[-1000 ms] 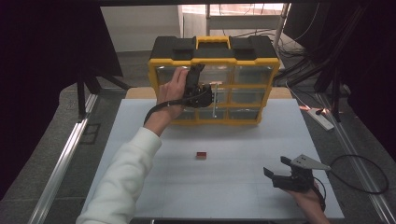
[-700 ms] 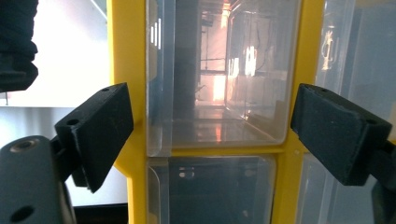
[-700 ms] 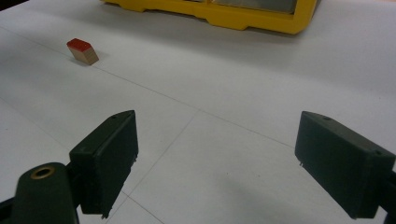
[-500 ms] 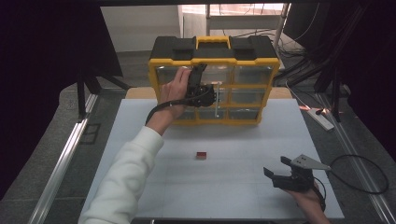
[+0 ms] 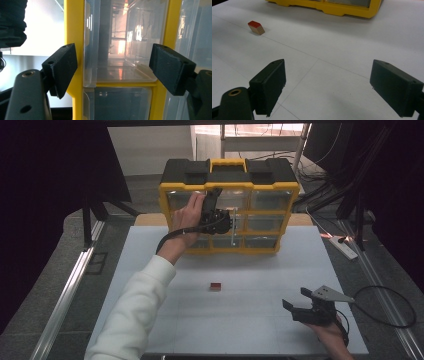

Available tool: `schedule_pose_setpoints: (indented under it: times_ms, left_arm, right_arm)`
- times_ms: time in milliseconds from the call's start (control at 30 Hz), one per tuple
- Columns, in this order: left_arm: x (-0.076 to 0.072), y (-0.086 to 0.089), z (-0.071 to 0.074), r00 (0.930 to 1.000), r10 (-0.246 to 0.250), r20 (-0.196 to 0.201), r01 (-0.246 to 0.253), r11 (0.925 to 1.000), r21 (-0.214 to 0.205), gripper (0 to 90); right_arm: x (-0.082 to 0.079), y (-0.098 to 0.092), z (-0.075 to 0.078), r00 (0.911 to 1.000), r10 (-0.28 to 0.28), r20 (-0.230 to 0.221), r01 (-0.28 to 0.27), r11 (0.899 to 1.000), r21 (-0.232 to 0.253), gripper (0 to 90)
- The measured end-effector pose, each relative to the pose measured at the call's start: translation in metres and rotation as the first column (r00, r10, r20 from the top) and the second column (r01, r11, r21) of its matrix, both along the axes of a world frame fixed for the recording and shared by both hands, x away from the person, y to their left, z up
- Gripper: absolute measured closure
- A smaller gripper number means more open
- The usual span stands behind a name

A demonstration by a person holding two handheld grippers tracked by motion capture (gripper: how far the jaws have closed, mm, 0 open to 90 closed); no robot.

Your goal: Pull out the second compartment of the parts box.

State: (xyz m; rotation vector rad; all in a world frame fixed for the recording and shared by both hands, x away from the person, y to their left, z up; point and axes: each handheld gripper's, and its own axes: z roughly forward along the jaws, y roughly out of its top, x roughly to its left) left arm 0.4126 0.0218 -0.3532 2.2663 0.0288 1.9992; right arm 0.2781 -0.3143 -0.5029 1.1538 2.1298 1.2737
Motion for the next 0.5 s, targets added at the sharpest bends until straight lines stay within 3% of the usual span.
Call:
schedule_pose_setpoints:
  times_ms: [500]
  left_arm:
    - [-0.0013,-0.0005,0.0008,0.9999,0.001,0.011,-0.001,0.9999,-0.017,34.5]
  right_arm:
    - [-0.0002,-0.0003,0.0001,1.0,0.0,-0.002,0.0,1.0,0.002,13.9]
